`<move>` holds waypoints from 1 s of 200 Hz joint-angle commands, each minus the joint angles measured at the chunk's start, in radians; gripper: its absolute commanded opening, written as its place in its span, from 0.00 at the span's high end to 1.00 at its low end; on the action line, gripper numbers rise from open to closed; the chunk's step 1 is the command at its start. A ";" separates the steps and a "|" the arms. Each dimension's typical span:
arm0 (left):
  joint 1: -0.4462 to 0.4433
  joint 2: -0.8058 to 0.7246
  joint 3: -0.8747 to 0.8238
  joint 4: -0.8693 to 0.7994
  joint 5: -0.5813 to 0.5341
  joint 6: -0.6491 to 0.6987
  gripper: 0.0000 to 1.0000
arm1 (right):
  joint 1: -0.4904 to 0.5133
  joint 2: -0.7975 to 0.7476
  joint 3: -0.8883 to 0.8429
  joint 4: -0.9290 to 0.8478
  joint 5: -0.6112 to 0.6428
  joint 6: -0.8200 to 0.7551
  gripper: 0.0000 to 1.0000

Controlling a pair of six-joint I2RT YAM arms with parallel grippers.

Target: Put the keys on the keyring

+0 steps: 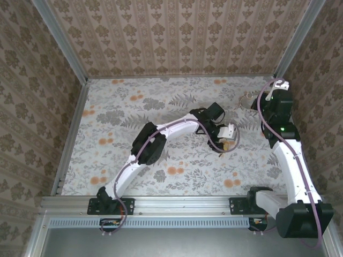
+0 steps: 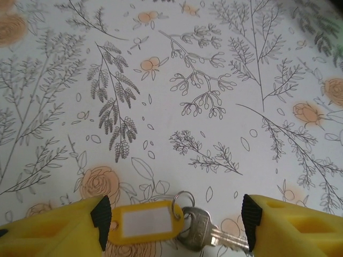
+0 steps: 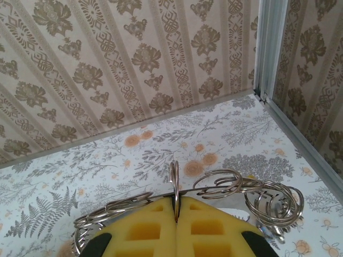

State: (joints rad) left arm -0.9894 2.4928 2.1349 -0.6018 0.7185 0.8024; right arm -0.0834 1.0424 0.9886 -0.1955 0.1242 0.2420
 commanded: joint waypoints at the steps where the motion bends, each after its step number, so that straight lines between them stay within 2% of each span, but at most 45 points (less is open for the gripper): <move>1: -0.021 0.044 0.095 -0.137 -0.115 0.013 0.32 | -0.020 -0.027 0.031 0.008 -0.007 -0.004 1.00; 29: -0.040 0.123 0.218 -0.263 -0.221 0.032 0.35 | -0.031 -0.016 0.046 0.001 -0.033 -0.004 1.00; 52: -0.054 0.158 0.273 -0.322 -0.256 0.037 0.40 | -0.033 -0.015 0.046 0.005 -0.044 -0.004 1.00; 75: -0.055 0.155 0.264 -0.326 -0.256 0.042 0.48 | -0.034 -0.014 0.042 0.005 -0.052 -0.006 1.00; 101: -0.069 0.159 0.264 -0.355 -0.257 0.086 0.49 | -0.037 -0.015 0.038 0.012 -0.064 -0.008 1.00; 127: -0.077 0.159 0.264 -0.373 -0.256 0.095 0.60 | -0.036 -0.014 0.037 0.014 -0.076 -0.009 1.00; 156: -0.061 0.127 0.217 -0.368 -0.196 0.066 0.70 | -0.038 -0.019 0.037 0.011 -0.086 -0.018 1.00; 175: -0.051 0.076 0.123 -0.310 -0.172 0.059 0.71 | -0.038 -0.024 0.032 0.014 -0.090 -0.022 1.00; 200: -0.038 0.002 0.008 -0.211 -0.168 0.046 0.64 | -0.038 -0.024 0.029 0.017 -0.106 -0.023 1.00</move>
State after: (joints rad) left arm -1.0435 2.5557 2.2345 -0.8440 0.5346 0.8623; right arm -0.1154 1.0409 0.9894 -0.2142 0.0444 0.2344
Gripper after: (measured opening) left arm 0.344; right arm 0.058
